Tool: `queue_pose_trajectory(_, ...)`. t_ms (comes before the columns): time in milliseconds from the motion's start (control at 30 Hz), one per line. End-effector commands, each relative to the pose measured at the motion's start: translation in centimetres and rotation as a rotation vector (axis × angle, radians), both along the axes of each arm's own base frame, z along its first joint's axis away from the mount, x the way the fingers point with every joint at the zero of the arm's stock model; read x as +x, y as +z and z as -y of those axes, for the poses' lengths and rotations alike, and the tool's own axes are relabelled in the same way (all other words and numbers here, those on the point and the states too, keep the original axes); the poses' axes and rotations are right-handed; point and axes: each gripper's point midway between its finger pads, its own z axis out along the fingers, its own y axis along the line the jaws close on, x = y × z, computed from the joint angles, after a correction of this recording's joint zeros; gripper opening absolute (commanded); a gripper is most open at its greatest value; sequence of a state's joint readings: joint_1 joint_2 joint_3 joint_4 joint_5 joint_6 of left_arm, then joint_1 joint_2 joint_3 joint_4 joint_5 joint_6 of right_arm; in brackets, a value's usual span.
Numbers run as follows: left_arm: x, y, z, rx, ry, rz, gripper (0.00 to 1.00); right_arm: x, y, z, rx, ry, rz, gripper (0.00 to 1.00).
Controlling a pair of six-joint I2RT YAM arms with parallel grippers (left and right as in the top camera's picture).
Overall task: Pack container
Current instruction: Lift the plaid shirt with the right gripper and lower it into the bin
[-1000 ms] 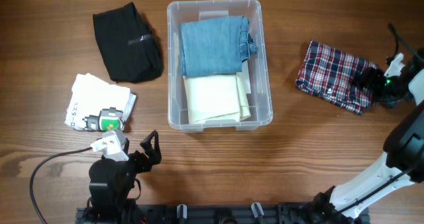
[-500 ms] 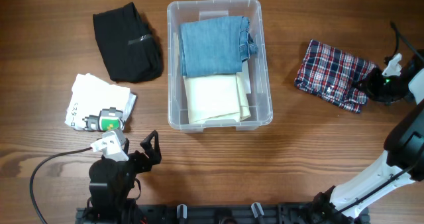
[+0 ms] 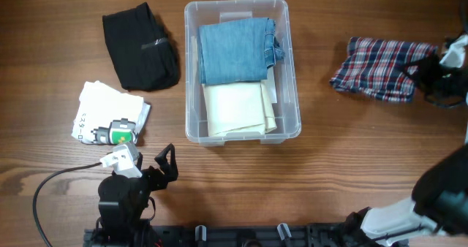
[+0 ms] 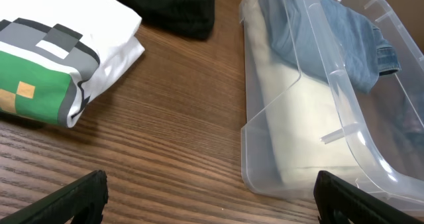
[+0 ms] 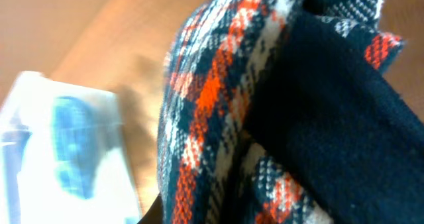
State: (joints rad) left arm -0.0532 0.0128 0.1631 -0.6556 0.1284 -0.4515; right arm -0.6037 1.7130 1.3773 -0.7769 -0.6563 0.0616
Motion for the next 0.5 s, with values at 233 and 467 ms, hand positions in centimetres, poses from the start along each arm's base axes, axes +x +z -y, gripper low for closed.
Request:
queue_pose_trajectory(233,0.0,0.1,0.1,-0.007,-0.003,0.007,1.0,-4.4,19.0,-15.5,0.133,0.366,0.463,0.04)
queue_pose_trajectory(467,0.0,0.1,0.1,-0.007,-0.003,0.007,1.0,-6.7,19.8,-24.8,0.138,0.552,0.437,0.04)
